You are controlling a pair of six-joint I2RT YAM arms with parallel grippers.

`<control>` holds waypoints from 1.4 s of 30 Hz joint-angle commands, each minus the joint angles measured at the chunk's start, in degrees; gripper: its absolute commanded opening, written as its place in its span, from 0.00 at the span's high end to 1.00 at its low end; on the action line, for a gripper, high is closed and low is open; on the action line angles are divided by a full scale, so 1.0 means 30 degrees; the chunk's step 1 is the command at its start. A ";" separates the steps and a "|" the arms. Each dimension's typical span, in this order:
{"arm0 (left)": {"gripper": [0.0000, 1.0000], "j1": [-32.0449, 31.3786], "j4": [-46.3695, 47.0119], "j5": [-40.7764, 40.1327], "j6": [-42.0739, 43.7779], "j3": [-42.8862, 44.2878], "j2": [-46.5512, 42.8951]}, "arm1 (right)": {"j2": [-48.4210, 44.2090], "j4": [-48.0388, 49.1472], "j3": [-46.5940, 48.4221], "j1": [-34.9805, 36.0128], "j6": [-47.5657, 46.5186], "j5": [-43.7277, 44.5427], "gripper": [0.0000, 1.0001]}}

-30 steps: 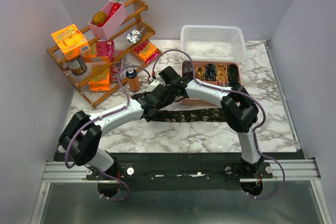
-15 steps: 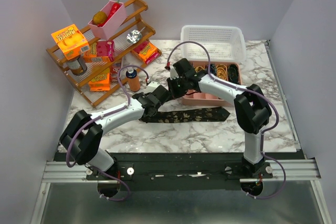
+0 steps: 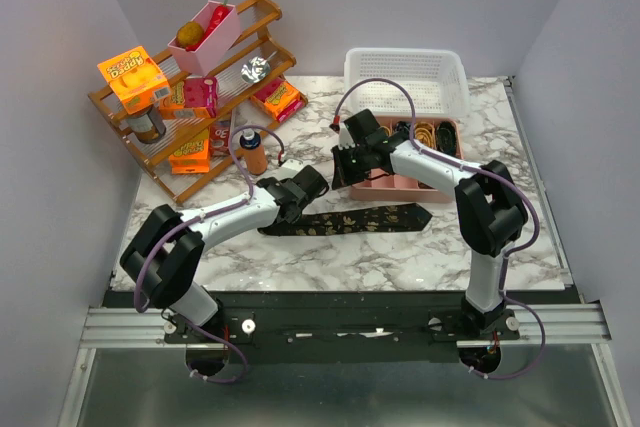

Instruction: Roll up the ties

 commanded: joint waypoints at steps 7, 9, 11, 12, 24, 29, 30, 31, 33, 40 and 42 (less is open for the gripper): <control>1.00 -0.0607 -0.0920 -0.1498 -0.0111 0.1037 0.2515 | -0.1023 0.0091 -0.0219 -0.0886 -0.0315 0.1031 0.99; 1.00 -0.0783 -0.0920 -0.1440 -0.0228 0.1126 0.2925 | -0.1082 0.0091 -0.0161 -0.0886 -0.0285 0.1059 0.99; 1.00 -0.0989 -0.0629 -0.1177 -0.0228 0.1244 0.3102 | -0.1053 0.0062 -0.0102 -0.0915 -0.0314 0.1059 0.99; 1.00 -0.1047 -0.0482 -0.1002 -0.0228 0.1302 0.3190 | -0.1053 0.0091 -0.0073 -0.0857 -0.0314 0.1117 0.99; 0.56 -0.1341 0.1657 0.2337 -0.0316 0.1567 0.3543 | -0.1083 0.0062 -0.0219 -0.0944 -0.0373 0.1001 0.99; 0.46 -0.1341 0.2740 0.3569 -0.0549 0.1186 0.3162 | -0.0936 0.0091 -0.0161 -0.0944 -0.0402 0.0767 0.99; 0.44 -0.1341 0.2859 0.3860 -0.0608 0.1156 0.3074 | -0.0936 0.0120 -0.0161 -0.0944 -0.0402 0.0737 0.99; 0.43 -0.1370 0.2947 0.4037 -0.0638 0.1098 0.3074 | -0.0936 0.0120 -0.0132 -0.0944 -0.0402 0.0679 0.99; 0.43 -0.1341 0.3327 0.4359 -0.0814 0.1010 0.2928 | -0.0907 0.0091 -0.0131 -0.0944 -0.0402 0.0591 0.99; 0.36 -0.1283 0.3973 0.4246 -0.1282 0.0337 0.1552 | -0.0907 0.0091 -0.0161 -0.0944 -0.0461 0.0123 0.99; 0.35 -0.1195 0.3943 0.3835 -0.1312 0.0248 0.0619 | -0.0994 0.0149 -0.0161 -0.0944 -0.0607 -0.0199 0.99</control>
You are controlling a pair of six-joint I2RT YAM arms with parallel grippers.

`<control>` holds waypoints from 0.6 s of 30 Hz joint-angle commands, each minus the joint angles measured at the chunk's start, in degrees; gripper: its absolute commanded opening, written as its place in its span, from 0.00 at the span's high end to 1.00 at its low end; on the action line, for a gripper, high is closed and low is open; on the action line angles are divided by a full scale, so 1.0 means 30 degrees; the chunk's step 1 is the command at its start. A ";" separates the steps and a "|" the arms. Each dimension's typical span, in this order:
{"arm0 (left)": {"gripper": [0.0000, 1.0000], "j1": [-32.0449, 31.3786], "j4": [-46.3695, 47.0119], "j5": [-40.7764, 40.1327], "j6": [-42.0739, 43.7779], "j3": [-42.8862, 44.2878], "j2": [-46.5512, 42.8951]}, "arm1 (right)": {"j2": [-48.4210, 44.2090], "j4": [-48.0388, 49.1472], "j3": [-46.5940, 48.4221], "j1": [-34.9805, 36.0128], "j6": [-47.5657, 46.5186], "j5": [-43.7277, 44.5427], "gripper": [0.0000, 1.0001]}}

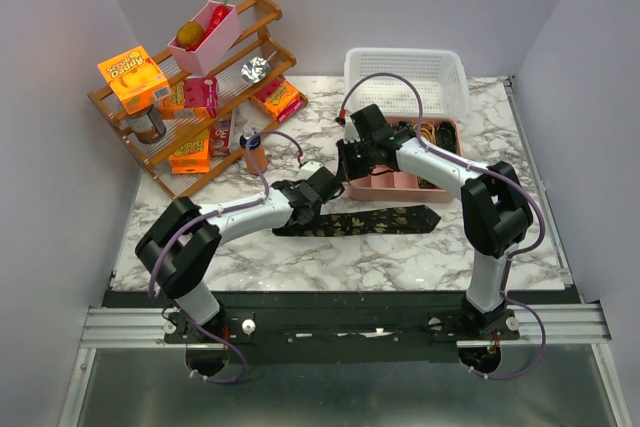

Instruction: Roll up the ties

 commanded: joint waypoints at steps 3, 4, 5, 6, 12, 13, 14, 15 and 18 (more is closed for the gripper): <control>0.30 0.0423 0.1022 0.0212 -0.0744 -0.0758 -0.3096 | -0.0492 -0.0040 -0.0102 -0.0230 -0.0593 -0.0916 0.99; 0.26 0.0570 0.1111 0.0299 -0.0657 -0.0962 -0.3452 | -0.0522 -0.0040 -0.0102 -0.0230 -0.0564 -0.1034 0.99; 0.25 0.0775 0.1430 0.0445 -0.0569 -0.1109 -0.3803 | -0.0522 -0.0011 -0.0102 -0.0172 -0.0505 -0.1238 0.99; 0.25 0.1009 0.1579 0.0823 -0.0510 -0.1285 -0.4474 | -0.0551 0.0077 -0.0073 -0.0085 -0.0505 -0.1385 0.99; 0.24 0.4141 0.3598 0.4364 -0.0363 -0.3275 -0.7052 | -0.0434 0.0223 0.0336 0.1028 -0.0564 -0.1913 0.99; 0.24 0.4755 0.3950 0.5793 -0.0421 -0.3975 -0.7378 | -0.0289 0.0282 0.0395 0.1262 -0.0564 -0.2059 0.99; 0.21 0.5689 0.4678 0.6591 -0.0479 -0.4359 -0.7700 | -0.0200 0.0341 0.0599 0.1641 -0.0564 -0.2379 0.99; 0.19 0.6192 0.5121 0.7324 -0.0683 -0.4740 -0.8370 | -0.0055 0.0399 0.0717 0.1848 -0.0535 -0.2528 0.99; 0.14 0.8125 0.6791 1.0312 -0.1152 -0.6351 -0.9427 | 0.0444 0.0604 0.1244 0.2639 -0.0505 -0.3055 0.99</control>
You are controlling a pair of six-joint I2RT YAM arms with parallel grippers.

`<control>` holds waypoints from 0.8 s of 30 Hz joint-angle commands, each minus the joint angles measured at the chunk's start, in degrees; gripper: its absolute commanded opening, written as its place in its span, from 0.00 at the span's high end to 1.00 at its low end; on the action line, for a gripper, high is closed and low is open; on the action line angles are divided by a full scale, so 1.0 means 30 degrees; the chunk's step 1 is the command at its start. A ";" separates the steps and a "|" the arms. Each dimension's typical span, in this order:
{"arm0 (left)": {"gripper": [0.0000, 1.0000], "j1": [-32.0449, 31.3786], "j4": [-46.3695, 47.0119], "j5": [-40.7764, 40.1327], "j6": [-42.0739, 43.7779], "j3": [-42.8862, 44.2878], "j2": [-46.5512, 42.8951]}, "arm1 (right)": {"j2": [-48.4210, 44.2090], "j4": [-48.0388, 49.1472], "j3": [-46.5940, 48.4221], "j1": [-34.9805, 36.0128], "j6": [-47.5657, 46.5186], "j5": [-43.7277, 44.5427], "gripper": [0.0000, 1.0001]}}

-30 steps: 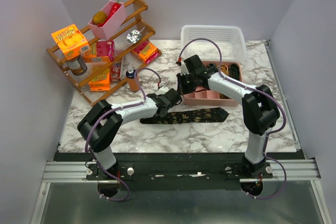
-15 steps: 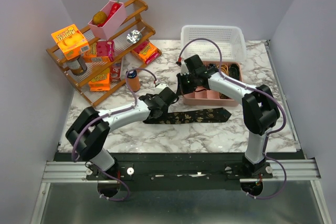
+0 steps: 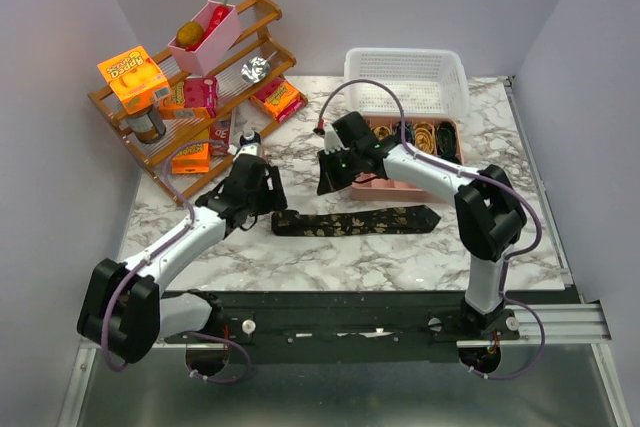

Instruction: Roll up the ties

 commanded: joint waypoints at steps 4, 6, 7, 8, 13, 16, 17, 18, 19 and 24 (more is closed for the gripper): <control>0.10 0.4766 0.5025 0.8935 -0.2140 -0.3912 -0.1945 | 0.1227 0.0912 0.1765 0.1886 -0.0119 -0.2535 0.99; 0.10 0.5851 0.6402 1.1133 -0.2524 -0.4677 -0.1887 | 0.1637 0.0971 0.2116 0.2413 -0.0118 -0.2977 0.99; 0.10 0.6871 0.6494 1.1720 -0.2729 -0.5261 -0.1799 | 0.1755 0.0942 0.2437 0.2589 -0.0147 -0.3036 0.99; 0.10 0.7200 0.7597 1.2364 -0.3021 -0.5528 -0.1711 | 0.1872 0.0971 0.2556 0.2910 -0.0177 -0.3152 0.99; 0.13 0.8609 0.8721 1.4069 -0.3405 -0.6438 -0.1067 | 0.3189 0.0854 0.3231 0.3440 -0.0118 -0.3359 0.99; 0.16 0.8669 0.8692 1.4128 -0.3142 -0.6497 -0.0978 | 0.3659 0.0766 0.3290 0.3528 -0.0089 -0.2979 0.99; 0.16 0.8698 0.8692 1.4099 -0.3054 -0.6526 -0.1007 | 0.3719 0.0737 0.3203 0.3528 -0.0147 -0.2514 0.99; 0.17 0.8698 0.8634 1.4041 -0.2995 -0.6556 -0.0920 | 0.3777 0.0708 0.3173 0.3528 -0.0177 -0.2219 0.99; 0.17 0.8698 0.8662 1.3982 -0.2966 -0.6672 -0.0891 | 0.3807 0.0650 0.3144 0.3528 -0.0235 -0.1955 0.99; 0.20 0.8698 0.9159 1.4069 -0.2878 -0.6819 -0.0248 | 0.4012 0.0240 0.3144 0.3528 -0.0470 -0.0635 0.99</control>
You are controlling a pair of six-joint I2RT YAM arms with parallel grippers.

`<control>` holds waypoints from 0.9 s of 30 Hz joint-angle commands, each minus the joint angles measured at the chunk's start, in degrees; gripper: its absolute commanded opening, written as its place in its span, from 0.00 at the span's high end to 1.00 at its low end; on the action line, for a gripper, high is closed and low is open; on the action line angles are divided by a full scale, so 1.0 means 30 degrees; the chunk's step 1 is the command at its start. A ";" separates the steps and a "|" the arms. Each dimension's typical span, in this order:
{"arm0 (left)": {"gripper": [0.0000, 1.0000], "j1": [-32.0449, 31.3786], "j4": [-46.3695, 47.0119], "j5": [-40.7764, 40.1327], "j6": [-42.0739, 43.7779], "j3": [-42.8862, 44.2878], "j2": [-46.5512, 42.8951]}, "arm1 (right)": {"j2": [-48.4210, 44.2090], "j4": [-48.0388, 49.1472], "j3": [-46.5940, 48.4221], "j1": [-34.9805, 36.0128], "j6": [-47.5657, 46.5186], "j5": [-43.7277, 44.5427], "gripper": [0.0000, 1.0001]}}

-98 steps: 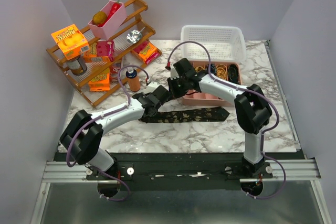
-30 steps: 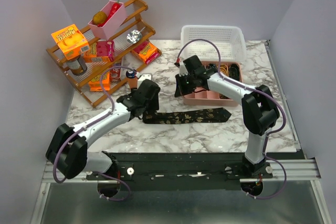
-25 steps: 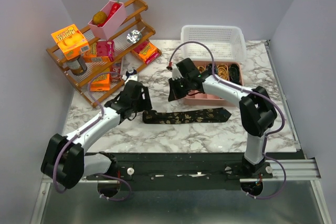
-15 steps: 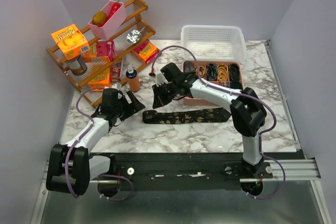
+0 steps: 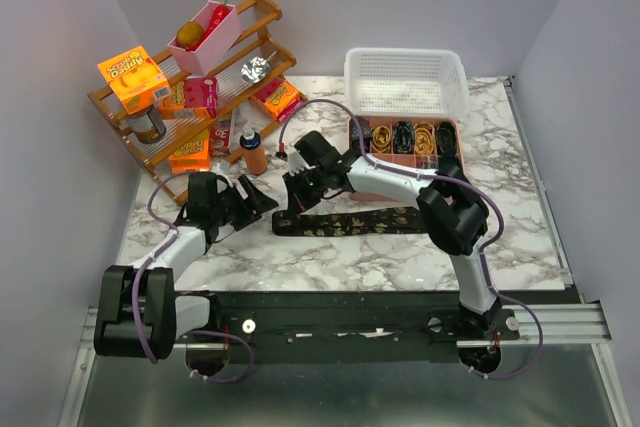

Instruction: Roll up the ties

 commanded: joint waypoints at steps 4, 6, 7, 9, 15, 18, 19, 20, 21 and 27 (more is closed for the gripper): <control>0.21 0.0086 0.1126 0.0861 0.0175 -0.0416 0.1133 | 0.0530 -0.0482 0.0258 0.0031 -0.0433 0.1735 0.99; 0.20 0.0086 0.1213 0.0861 0.0292 -0.0445 0.1455 | 0.0705 -0.0570 0.0228 0.0031 -0.0462 0.1794 0.99; 0.19 0.0086 0.1243 0.0919 0.0293 -0.0532 0.1515 | 0.0764 -0.0600 0.0141 0.0031 -0.0434 0.1823 0.99; 0.19 0.0057 0.1534 0.1181 0.0293 -0.0620 0.1690 | 0.0823 -0.0658 0.0053 0.0031 -0.0404 0.1853 0.99; 0.19 -0.1550 0.1014 0.0161 0.0643 -0.0388 0.1749 | 0.0794 -0.0717 -0.0328 0.0031 -0.0404 0.2028 0.99; 0.20 -0.2809 0.0950 -0.0662 0.0645 -0.0006 0.2129 | 0.0795 -0.0746 -0.0445 0.0060 -0.0404 0.2058 0.99; 0.20 -0.2959 0.1095 -0.0779 0.0412 0.0023 0.2507 | 0.0794 -0.0747 -0.0474 0.0060 -0.0404 0.2029 0.99; 0.21 -0.3077 0.1271 -0.0838 0.0265 0.0024 0.2743 | 0.0794 -0.0747 -0.0504 0.0031 -0.0375 0.2058 0.99; 0.22 -0.3223 0.1766 -0.0809 0.0060 -0.0034 0.3152 | 0.0794 -0.0747 -0.0562 0.0031 -0.0375 0.2087 0.99; 0.30 -0.3458 0.4430 -0.0837 -0.0996 -0.0796 0.4355 | 0.0882 -0.0747 -0.0738 0.0031 -0.0287 0.2175 0.99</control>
